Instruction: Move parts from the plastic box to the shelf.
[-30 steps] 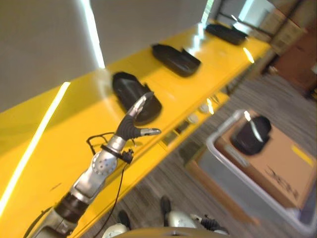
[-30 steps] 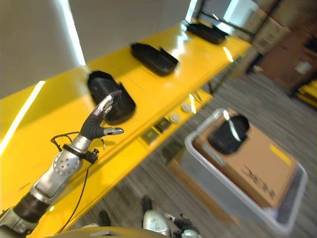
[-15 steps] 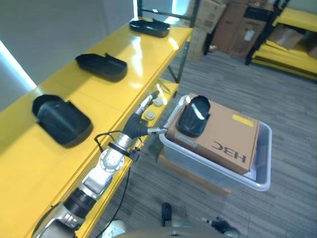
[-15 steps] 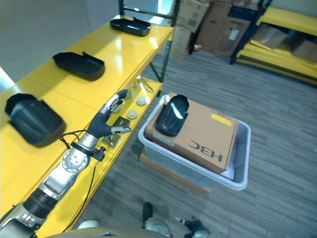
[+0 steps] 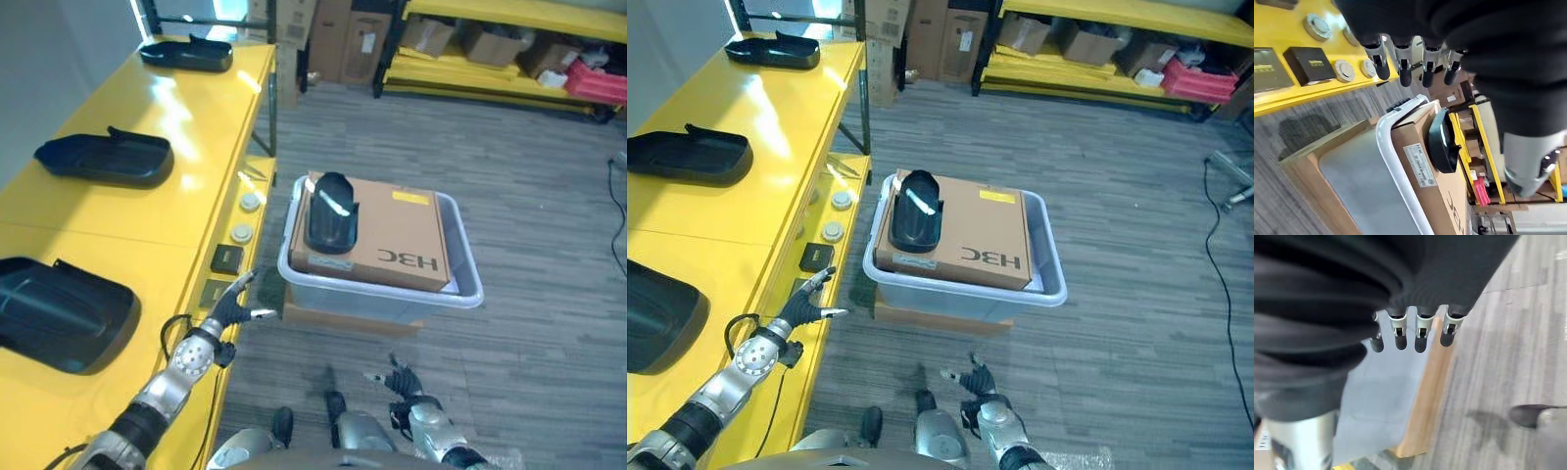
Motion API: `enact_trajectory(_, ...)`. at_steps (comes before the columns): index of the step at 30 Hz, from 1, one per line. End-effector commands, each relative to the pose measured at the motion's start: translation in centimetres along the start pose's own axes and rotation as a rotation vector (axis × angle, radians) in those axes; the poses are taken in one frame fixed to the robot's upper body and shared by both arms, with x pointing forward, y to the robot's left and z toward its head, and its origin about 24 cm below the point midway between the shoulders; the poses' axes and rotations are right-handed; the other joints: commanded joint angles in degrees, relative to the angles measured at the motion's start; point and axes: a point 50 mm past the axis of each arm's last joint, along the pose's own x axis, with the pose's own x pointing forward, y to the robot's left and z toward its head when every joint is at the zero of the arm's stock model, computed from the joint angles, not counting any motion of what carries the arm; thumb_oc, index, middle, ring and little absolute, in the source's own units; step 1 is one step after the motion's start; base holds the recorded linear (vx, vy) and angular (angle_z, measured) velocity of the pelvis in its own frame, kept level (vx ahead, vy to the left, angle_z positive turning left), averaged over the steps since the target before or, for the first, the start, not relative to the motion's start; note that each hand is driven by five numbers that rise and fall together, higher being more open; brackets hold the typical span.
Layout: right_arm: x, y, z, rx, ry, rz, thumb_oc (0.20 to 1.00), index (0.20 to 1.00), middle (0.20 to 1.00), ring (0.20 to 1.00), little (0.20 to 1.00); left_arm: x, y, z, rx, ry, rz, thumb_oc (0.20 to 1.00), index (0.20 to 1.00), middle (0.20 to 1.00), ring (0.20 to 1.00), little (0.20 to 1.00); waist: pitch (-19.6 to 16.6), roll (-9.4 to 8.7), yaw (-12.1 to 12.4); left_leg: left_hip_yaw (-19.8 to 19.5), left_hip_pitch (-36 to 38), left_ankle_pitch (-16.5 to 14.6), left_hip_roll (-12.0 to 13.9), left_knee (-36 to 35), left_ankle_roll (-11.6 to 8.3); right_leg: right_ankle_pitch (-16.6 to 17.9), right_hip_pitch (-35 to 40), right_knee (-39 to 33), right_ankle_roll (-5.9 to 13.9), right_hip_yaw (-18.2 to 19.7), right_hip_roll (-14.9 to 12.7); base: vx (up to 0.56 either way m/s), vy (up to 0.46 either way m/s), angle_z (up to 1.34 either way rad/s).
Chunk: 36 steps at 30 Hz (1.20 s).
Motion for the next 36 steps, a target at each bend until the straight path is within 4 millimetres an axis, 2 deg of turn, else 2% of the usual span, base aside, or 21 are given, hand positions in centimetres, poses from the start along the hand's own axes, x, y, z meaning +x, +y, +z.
enact_trajectory(1,0.0,-2.6,2.5,-0.112,-0.177,-0.094,1.000,1.000,1.000,1.000,1.000,0.0,-0.1,1.2,-0.007,-0.077,0.039,1.000,1.000,1.000,1.000,1.000,-2.3,-0.28,-0.2,-1.3,-0.1,-5.5,4.8,0.7,-3.98,3.9,0.8,-7.4,0.24,-1.0,0.2,0.16,-0.053,-0.19)
enact_trajectory(2,-0.7,-2.7,4.5,-0.211,-0.314,-0.090,1.000,1.000,1.000,1.000,1.000,-0.8,-1.0,-0.5,-0.061,-0.008,0.048,1.000,1.000,1.000,1.000,1.000,-3.3,-0.17,-0.7,1.0,0.5,-5.4,5.8,-0.3,-4.51,5.0,1.5,-10.2,0.76,-0.1,0.0,0.17,-0.082,-0.52)
enact_trajectory(4,-1.8,-3.3,6.6,-0.242,-0.456,-0.106,1.000,1.000,1.000,1.000,1.000,-1.1,-2.0,-1.5,-0.070,0.039,0.025,1.000,1.000,1.000,1.000,1.000,-3.8,0.04,-1.3,1.8,1.3,-5.4,6.5,-1.3,-4.82,4.8,2.2,-11.7,0.61,0.0,0.3,0.14,-0.079,-0.79)
enact_trajectory(7,-3.4,-4.4,10.0,-0.276,-0.660,-0.153,1.000,1.000,1.000,1.000,1.000,-1.6,-4.6,-3.4,-0.047,0.133,-0.046,1.000,1.000,1.000,1.000,1.000,-4.1,0.57,-2.3,1.2,2.5,-4.7,7.4,-3.7,-5.20,4.2,3.2,-13.1,0.20,-0.9,0.7,0.12,-0.085,0.00)
enact_trajectory(9,-3.5,-5.2,11.6,-0.272,-0.723,-0.191,1.000,1.000,1.000,1.000,1.000,-1.8,-5.5,-4.1,-0.046,0.178,-0.066,1.000,1.000,1.000,1.000,1.000,-3.8,0.53,-2.1,0.8,2.4,-4.2,7.8,-4.5,-5.39,4.1,3.3,-13.7,-0.01,-1.6,0.6,0.05,-0.068,0.14)
enact_trajectory(12,-2.5,-6.7,14.1,-0.307,-0.777,-0.292,1.000,1.000,1.000,1.000,1.000,-1.9,-6.5,-4.7,-0.026,0.214,-0.096,1.000,1.000,1.000,1.000,1.000,-3.2,0.51,-1.1,0.0,2.3,-3.9,8.2,-5.8,-5.48,4.1,3.6,-15.2,-0.15,-2.9,0.6,0.03,-0.056,0.23)
enact_trajectory(15,-0.8,-7.9,18.1,-0.310,-0.826,-0.397,1.000,1.000,1.000,1.000,1.000,-1.7,-7.0,-4.9,-0.023,0.231,-0.106,1.000,1.000,1.000,1.000,1.000,-1.5,0.38,0.3,-0.6,0.4,-2.7,8.2,-6.5,-5.70,5.3,2.5,-16.2,-0.21,-3.7,0.5,-0.05,-0.039,0.12)
enact_trajectory(16,-0.8,-7.9,18.2,-0.310,-0.828,-0.397,1.000,1.000,1.000,1.000,1.000,-1.7,-6.9,-4.9,-0.023,0.230,-0.105,1.000,1.000,1.000,1.000,1.000,-1.4,0.26,0.2,-0.6,-0.1,-2.2,8.0,-6.3,-5.78,5.7,2.1,-16.1,-0.15,-3.7,0.4,-0.12,-0.028,0.16)
enact_trajectory(17,0.3,-9.3,20.8,-0.348,-0.833,-0.481,1.000,1.000,1.000,1.000,1.000,-1.9,-7.3,-5.4,0.024,0.252,-0.131,1.000,1.000,1.000,1.000,1.000,0.1,0.41,1.7,-1.4,-2.2,-1.5,7.9,-6.9,-6.06,6.0,0.6,-16.5,-0.20,-4.7,0.4,-0.09,-0.017,0.27)
enact_trajectory(18,0.3,-9.3,20.8,-0.348,-0.833,-0.481,1.000,1.000,1.000,1.000,1.000,-1.9,-7.3,-5.4,0.024,0.252,-0.131,1.000,1.000,1.000,1.000,1.000,0.1,0.41,1.7,-1.4,-2.2,-1.5,7.9,-6.9,-6.06,6.0,0.6,-16.5,-0.20,-4.7,0.4,-0.15,-0.028,0.32)
enact_trajectory(19,0.7,-9.8,23.0,-0.334,-0.851,-0.528,1.000,1.000,1.000,1.000,1.000,-1.9,-7.3,-6.0,0.049,0.280,-0.129,1.000,1.000,1.000,1.000,1.000,1.4,0.41,2.6,-1.7,-4.4,-0.5,7.8,-7.1,-6.41,6.6,-1.2,-16.6,-0.26,-5.3,0.2,-0.12,-0.015,0.27)
enact_trajectory(21,1.3,-11.3,25.4,-0.308,-0.836,-0.617,1.000,1.000,1.000,1.000,1.000,-2.1,-7.4,-6.9,0.090,0.330,-0.127,1.000,1.000,1.000,1.000,1.000,2.6,0.51,4.0,-2.4,-6.7,0.6,7.4,-7.3,-6.77,7.3,-2.9,-16.7,-0.22,-6.1,0.1,-0.10,-0.012,0.19)
enact_trajectory(23,1.5,-11.6,26.3,-0.303,-0.837,-0.626,1.000,1.000,1.000,1.000,1.000,-2.0,-7.3,-7.0,0.088,0.333,-0.115,1.000,1.000,1.000,1.000,1.000,3.0,0.55,4.3,-2.7,-7.6,1.0,7.2,-7.3,-6.90,7.4,-3.6,-16.7,-0.18,-6.6,0.0,-0.03,-0.007,0.28)
enact_trajectory(24,1.4,-12.4,27.4,-0.310,-0.843,-0.648,1.000,1.000,1.000,1.000,1.000,-2.2,-7.3,-7.4,0.086,0.363,-0.104,1.000,1.000,1.000,1.000,1.000,3.4,0.45,4.7,-2.9,-8.4,1.3,7.0,-7.3,-7.07,7.7,-4.1,-16.7,-0.17,-7.0,0.0,-0.02,-0.018,0.37)
enact_trajectory(25,1.3,-14.0,28.2,-0.298,-0.829,-0.708,1.000,1.000,1.000,1.000,1.000,-2.5,-7.2,-7.9,0.080,0.390,-0.089,1.000,1.000,1.000,1.000,1.000,3.9,0.49,5.2,-3.3,-9.2,1.7,6.8,-7.3,-7.21,7.9,-4.7,-16.7,-0.11,-7.3,-0.1,-0.03,-0.004,0.31)
enact_trajectory(26,1.2,-16.3,29.9,-0.301,-0.789,-0.778,1.000,1.000,1.000,1.000,1.000,-3.4,-7.6,-8.9,0.090,0.439,-0.104,1.000,1.000,1.000,1.000,1.000,4.8,0.46,6.5,-4.0,-10.9,2.3,6.3,-7.3,-7.53,8.3,-6.0,-16.7,-0.05,-8.0,-0.3,-0.02,0.003,0.21)
enact_trajectory(28,1.2,-16.5,30.5,-0.301,-0.790,-0.781,1.000,1.000,1.000,1.000,1.000,-3.4,-7.7,-9.0,0.091,0.446,-0.103,1.000,1.000,1.000,1.000,1.000,5.0,0.62,6.6,-4.2,-11.6,2.6,6.1,-7.3,-7.65,8.5,-6.5,-16.7,-0.02,-8.3,-0.4,0.01,0.018,0.37)
enact_trajectory(29,1.0,-18.3,30.9,-0.317,-0.749,-0.825,1.000,1.000,1.000,1.000,1.000,-4.0,-7.7,-9.8,0.100,0.487,-0.109,1.000,1.000,1.000,1.000,1.000,5.6,0.54,7.4,-4.6,-12.4,2.9,6.0,-7.3,-7.82,8.5,-7.0,-16.7,-0.05,-8.7,-0.4,0.03,0.015,0.42)
enact_trajectory(30,1.0,-18.4,31.0,-0.317,-0.751,-0.825,1.000,1.000,1.000,1.000,1.000,-3.9,-7.7,-9.7,0.099,0.485,-0.109,1.000,1.000,1.000,1.000,1.000,5.6,0.61,7.3,-4.6,-12.4,2.9,6.0,-7.3,-7.82,8.5,-7.0,-16.7,-0.05,-8.7,-0.4,0.03,0.022,0.26)
enact_trajectory(32,0.4,-19.9,32.0,-0.275,-0.737,-0.874,1.000,1.000,1.000,1.000,1.000,-4.3,-7.4,-10.3,0.093,0.524,-0.081,1.000,1.000,1.000,1.000,1.000,6.6,0.80,7.9,-5.3,-13.9,3.6,5.8,-7.3,-8.01,8.9,-8.2,-16.7,0.09,-9.3,-0.7,0.02,0.030,0.17)
enact_trajectory(36,-0.3,-22.1,32.5,-0.284,-0.682,-0.928,1.000,1.000,1.000,1.000,1.000,-4.4,-6.8,-10.6,0.060,0.549,-0.019,1.000,1.000,1.000,1.000,1.000,7.2,0.74,9.2,-6.2,-15.4,4.0,5.3,-7.3,-8.04,9.0,-9.1,-16.7,0.24,-9.9,-1.0,0.03,0.012,0.08)
